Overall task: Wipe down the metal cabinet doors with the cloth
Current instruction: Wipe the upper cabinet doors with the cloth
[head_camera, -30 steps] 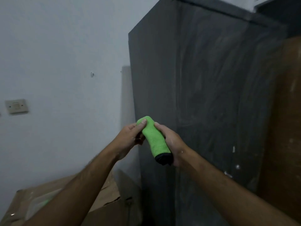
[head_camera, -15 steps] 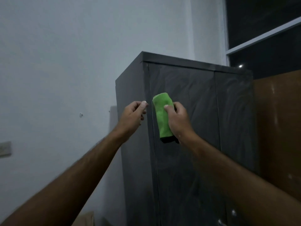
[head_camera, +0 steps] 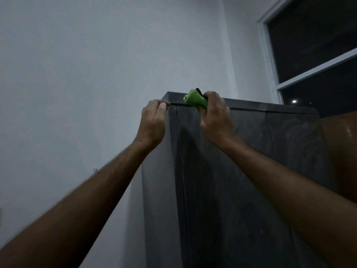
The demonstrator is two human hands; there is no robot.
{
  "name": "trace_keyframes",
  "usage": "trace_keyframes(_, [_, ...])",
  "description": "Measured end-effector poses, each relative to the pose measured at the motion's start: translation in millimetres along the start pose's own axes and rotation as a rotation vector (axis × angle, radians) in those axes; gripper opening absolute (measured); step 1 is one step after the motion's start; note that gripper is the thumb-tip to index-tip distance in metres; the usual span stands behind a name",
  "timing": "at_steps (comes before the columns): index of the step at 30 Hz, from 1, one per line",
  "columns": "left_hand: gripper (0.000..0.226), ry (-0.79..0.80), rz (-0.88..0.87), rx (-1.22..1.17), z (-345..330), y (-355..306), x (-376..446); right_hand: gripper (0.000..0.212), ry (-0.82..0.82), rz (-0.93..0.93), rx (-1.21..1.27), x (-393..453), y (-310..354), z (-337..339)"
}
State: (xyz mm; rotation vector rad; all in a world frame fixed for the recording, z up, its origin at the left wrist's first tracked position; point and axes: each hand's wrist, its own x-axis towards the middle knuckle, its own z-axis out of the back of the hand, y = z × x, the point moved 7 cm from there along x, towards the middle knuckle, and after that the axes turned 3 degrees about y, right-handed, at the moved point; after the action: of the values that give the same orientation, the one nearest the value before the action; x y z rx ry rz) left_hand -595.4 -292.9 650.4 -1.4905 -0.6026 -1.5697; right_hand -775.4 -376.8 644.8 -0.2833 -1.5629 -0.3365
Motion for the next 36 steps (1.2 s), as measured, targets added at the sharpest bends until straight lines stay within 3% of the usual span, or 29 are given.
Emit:
trace_keyframes(5, [0.045,-0.029,-0.214,0.321,-10,1,20,0.037,-0.045,0.116,-0.013,38,-9,-32])
trace_keyframes(9, [0.045,-0.115,-0.246,0.358,-12,8,22,0.050,0.097,0.318,0.085,40,8,-60])
trace_keyframes(14, [0.047,-0.210,-0.294,0.404,-11,8,12,0.047,0.296,0.665,0.035,17,-14,-55])
trace_keyframes(20, [0.046,-0.167,-0.360,0.565,-24,-4,9,0.048,0.081,0.452,0.065,59,-36,-48])
trace_keyframes(23, [0.042,-0.204,-0.371,0.651,-24,-7,5,0.046,0.161,0.643,0.104,33,-18,-54])
trace_keyframes(26, [0.039,-0.203,-0.370,0.735,-23,-9,3,0.037,0.247,0.782,0.089,18,-45,-46])
trace_keyframes(29, [0.045,-0.164,-0.371,0.843,-27,-11,3,0.032,0.116,0.586,0.109,50,-87,-35])
trace_keyframes(32, [0.053,-0.118,-0.328,0.891,-34,-9,-1,0.042,0.027,0.390,0.119,71,-85,-37])
trace_keyframes(36, [0.062,-0.116,-0.265,0.926,-42,-4,-8,0.036,0.156,0.697,0.118,20,-58,-44])
